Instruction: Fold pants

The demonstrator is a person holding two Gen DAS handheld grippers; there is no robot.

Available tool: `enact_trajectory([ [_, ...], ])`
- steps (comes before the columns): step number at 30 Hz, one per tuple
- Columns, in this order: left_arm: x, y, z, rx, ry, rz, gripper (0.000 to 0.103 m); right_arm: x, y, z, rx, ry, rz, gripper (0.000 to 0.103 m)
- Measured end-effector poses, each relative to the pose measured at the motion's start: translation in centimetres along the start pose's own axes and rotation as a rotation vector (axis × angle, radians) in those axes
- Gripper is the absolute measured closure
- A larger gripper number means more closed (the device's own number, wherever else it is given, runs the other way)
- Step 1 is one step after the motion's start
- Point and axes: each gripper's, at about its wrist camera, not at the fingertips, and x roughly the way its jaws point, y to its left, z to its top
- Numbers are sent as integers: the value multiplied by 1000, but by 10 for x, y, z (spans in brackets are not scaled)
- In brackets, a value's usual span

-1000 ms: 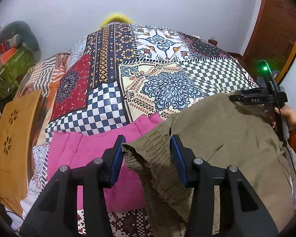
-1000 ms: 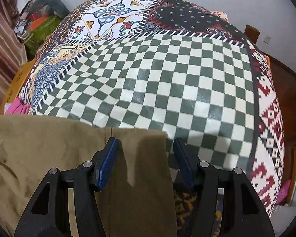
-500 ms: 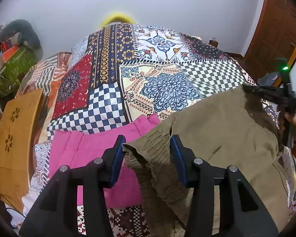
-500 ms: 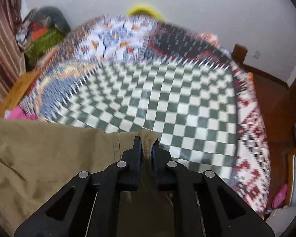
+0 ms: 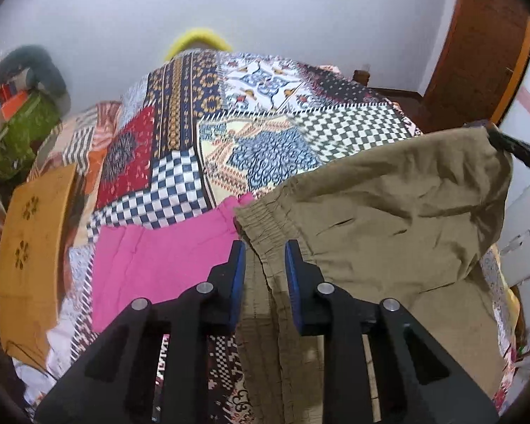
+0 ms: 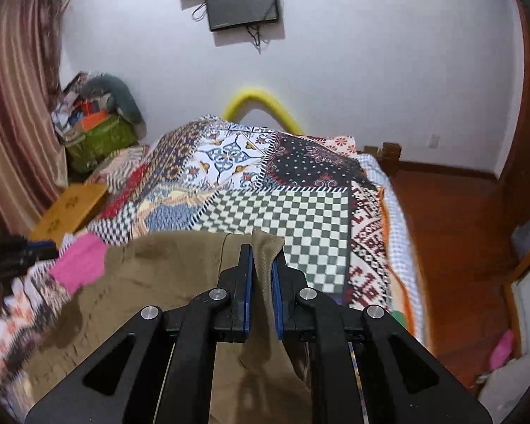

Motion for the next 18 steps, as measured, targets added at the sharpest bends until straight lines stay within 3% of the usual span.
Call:
enact_trajectory([
  [2, 10, 3, 1, -27, 26, -19, 72, 5, 2, -4, -2, 12, -4, 94],
  [5, 28, 6, 6, -38, 35, -15, 39, 11, 0, -7, 2, 12, -6, 94],
  [14, 119, 9, 22, -21, 156, 11, 39, 40, -30, -18, 47, 34, -10, 94],
  [18, 143, 14, 28, -46, 167, -27, 39, 64, -45, -29, 68, 68, -16, 94],
])
